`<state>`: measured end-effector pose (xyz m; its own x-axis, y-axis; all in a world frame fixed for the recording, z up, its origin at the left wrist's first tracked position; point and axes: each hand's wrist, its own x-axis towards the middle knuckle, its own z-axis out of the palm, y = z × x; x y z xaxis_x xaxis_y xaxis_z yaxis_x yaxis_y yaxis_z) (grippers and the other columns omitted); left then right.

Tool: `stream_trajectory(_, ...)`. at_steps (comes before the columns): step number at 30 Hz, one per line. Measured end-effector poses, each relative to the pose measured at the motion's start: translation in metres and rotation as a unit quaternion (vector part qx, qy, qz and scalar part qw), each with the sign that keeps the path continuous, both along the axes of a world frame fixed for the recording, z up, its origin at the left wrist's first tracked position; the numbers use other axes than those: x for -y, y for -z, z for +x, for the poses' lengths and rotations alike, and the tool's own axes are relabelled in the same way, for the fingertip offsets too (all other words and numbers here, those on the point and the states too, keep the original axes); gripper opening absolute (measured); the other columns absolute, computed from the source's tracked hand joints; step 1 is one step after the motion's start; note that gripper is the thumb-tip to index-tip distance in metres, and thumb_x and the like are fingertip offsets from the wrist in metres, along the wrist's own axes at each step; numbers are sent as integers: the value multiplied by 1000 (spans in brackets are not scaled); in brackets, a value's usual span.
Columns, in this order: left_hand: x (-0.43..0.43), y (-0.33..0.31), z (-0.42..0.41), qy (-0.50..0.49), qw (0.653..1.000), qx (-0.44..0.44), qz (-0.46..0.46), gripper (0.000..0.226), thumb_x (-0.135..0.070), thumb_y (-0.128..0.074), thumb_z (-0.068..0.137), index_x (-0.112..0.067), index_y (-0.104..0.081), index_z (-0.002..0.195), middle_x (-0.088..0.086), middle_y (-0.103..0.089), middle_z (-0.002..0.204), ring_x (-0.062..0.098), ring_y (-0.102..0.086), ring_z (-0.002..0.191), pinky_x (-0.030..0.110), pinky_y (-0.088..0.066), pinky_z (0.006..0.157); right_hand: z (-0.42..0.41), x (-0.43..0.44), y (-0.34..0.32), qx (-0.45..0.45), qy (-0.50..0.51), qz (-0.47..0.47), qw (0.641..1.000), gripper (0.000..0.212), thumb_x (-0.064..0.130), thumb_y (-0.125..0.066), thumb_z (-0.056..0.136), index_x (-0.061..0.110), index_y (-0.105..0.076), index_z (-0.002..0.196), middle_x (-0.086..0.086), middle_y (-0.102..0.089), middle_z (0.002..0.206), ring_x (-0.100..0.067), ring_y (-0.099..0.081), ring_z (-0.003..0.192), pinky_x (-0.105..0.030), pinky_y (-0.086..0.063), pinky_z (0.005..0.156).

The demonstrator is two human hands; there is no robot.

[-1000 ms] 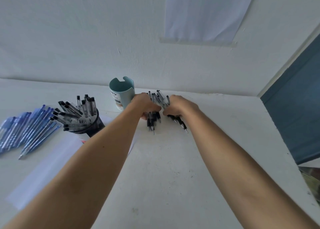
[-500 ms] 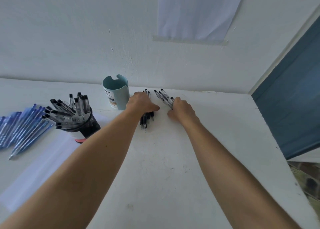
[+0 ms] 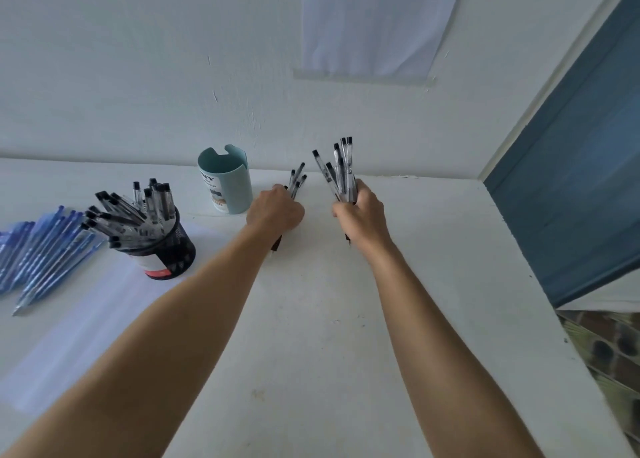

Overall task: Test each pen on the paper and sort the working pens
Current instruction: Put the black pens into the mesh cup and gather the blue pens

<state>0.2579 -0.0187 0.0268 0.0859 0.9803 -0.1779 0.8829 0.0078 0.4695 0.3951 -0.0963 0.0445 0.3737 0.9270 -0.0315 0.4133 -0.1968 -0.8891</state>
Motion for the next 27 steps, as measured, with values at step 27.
stream_trajectory(27,76,24,-16,-51,903,386,183,30,-20,-78,80,-8,-51,82,7,-60,71,26,-56,66,38,-47,62,-30,15,32,-75,70,205,973,29,34,-76,80,29,-48,86,-7,-63,70,-29,-66,65,-43,-56,65)
